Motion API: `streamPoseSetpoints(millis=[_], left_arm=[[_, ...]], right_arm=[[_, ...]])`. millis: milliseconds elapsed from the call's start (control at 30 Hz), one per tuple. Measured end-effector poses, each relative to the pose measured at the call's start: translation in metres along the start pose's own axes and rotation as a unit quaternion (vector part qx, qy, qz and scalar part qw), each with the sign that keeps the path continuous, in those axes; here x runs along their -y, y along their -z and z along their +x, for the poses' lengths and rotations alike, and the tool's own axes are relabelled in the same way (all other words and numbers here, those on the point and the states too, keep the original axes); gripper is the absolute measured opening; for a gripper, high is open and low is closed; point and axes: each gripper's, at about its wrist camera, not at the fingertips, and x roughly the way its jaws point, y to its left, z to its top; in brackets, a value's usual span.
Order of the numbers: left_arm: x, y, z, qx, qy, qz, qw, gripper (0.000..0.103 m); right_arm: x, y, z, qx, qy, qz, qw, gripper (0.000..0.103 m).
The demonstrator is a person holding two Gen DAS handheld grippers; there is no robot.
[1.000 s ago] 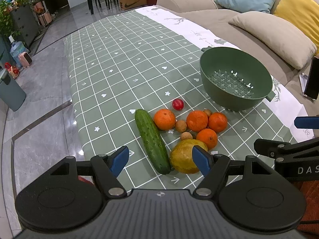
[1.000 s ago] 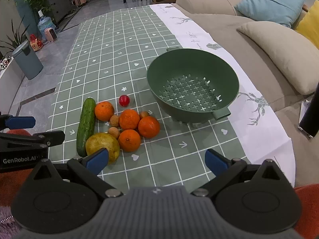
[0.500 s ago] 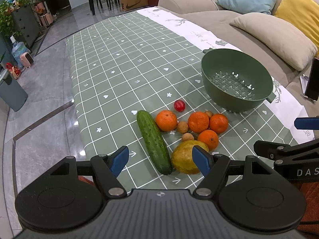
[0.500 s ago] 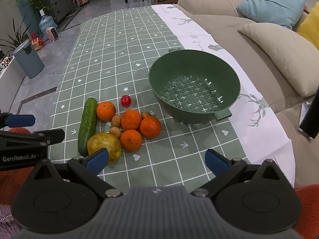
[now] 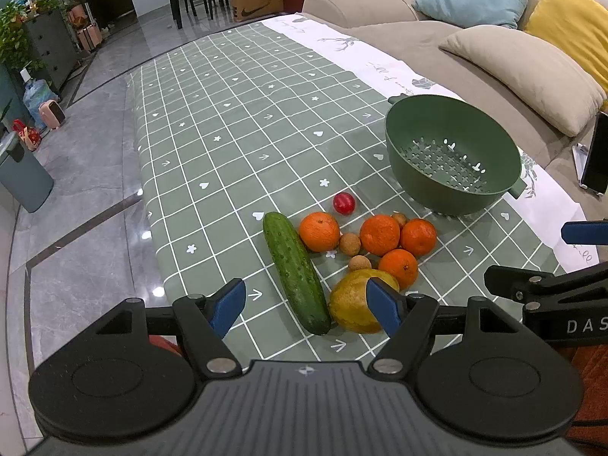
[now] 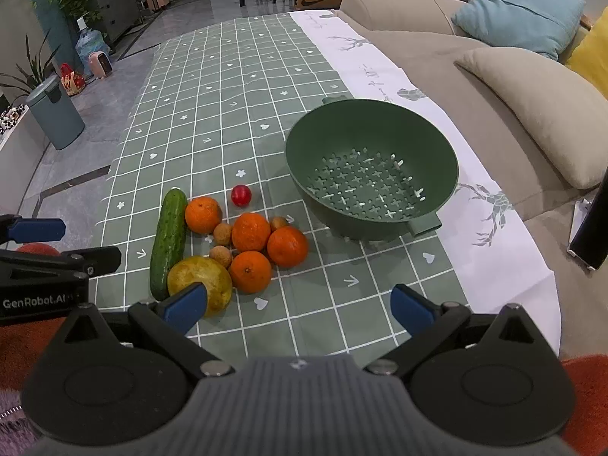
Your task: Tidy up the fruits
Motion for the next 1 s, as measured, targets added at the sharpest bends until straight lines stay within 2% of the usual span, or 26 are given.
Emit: streamPoseSetpoints(millis=[733, 900, 1000], left_arm=[[-0.001, -0.007, 0.009, -0.007, 0.006, 0.003, 1.0000, 0.085], [-0.009, -0.014, 0.024, -0.018, 0.022, -0.006, 0.9996, 0.074], [-0.019, -0.019, 0.040, -0.035, 0.033, -0.028, 0.9984, 0.065]], right_arm=[[0.005, -0.002, 0.015, -0.008, -0.017, 0.012, 1.000, 0.099], [0.010, -0.006, 0.024, 0.001, -0.033, 0.025, 0.999, 0.097], [0.011, -0.010, 0.035, 0.002, -0.045, 0.032, 0.998, 0.083]])
